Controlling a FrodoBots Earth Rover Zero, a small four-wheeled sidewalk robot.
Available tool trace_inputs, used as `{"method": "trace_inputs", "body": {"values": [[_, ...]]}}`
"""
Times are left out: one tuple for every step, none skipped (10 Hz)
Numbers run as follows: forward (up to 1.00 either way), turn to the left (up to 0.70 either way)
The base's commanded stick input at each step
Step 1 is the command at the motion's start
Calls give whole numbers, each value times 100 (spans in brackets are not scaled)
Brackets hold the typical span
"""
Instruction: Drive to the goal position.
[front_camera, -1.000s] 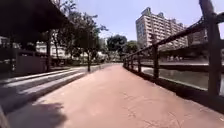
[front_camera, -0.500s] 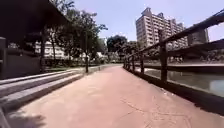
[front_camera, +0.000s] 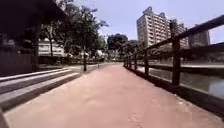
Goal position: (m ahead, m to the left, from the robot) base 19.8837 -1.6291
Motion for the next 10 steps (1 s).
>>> {"method": "trace_inputs", "body": {"values": [[100, 1], [100, 1], [100, 1], [100, -3], [100, -9], [100, -19], [100, -8], [100, 0], [100, 1], [100, 1]]}}
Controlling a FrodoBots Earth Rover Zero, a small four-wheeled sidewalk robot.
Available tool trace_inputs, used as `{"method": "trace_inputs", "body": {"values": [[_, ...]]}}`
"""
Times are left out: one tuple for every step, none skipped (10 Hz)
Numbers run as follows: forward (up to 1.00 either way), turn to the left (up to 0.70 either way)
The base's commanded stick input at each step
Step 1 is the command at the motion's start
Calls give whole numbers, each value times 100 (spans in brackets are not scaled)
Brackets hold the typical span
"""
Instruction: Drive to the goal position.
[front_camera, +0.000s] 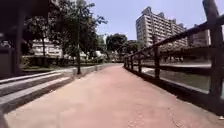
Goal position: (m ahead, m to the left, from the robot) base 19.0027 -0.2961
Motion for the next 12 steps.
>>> {"method": "trace_inputs", "body": {"values": [[100, 1], [100, 1], [100, -1], [100, -9], [100, -21], [100, -19], [100, -2], [100, 1], [100, 1], [100, 1], [100, -15], [100, -23]]}}
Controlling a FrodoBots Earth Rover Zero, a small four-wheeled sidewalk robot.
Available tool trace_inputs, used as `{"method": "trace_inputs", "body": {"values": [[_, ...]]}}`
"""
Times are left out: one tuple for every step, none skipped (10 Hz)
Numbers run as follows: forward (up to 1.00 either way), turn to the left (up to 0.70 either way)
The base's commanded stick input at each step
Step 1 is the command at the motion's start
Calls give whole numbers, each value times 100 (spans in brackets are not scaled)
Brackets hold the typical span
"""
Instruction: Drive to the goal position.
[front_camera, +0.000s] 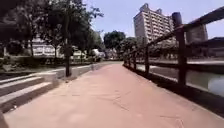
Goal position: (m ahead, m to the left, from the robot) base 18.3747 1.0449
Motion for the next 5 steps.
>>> {"method": "trace_inputs", "body": {"values": [[100, -7], [100, 1], [100, 1], [100, 1], [100, 1]]}}
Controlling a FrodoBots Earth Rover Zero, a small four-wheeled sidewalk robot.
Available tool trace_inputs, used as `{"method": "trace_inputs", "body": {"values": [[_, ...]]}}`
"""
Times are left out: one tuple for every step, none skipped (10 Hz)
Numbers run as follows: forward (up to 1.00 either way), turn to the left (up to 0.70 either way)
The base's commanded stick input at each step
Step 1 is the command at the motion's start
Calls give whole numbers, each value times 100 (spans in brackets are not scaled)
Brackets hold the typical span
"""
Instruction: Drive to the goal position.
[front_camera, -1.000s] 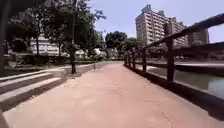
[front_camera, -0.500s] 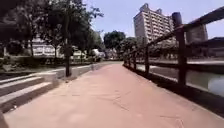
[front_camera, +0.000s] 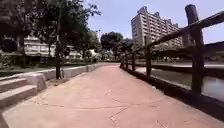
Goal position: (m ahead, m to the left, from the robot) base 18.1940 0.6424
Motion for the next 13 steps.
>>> {"method": "trace_inputs", "body": {"values": [[100, 1], [100, 1], [100, 1], [100, 1], [100, 1], [100, 1], [100, 1], [100, 1], [100, 1], [100, 1], [100, 1], [100, 1], [100, 1]]}}
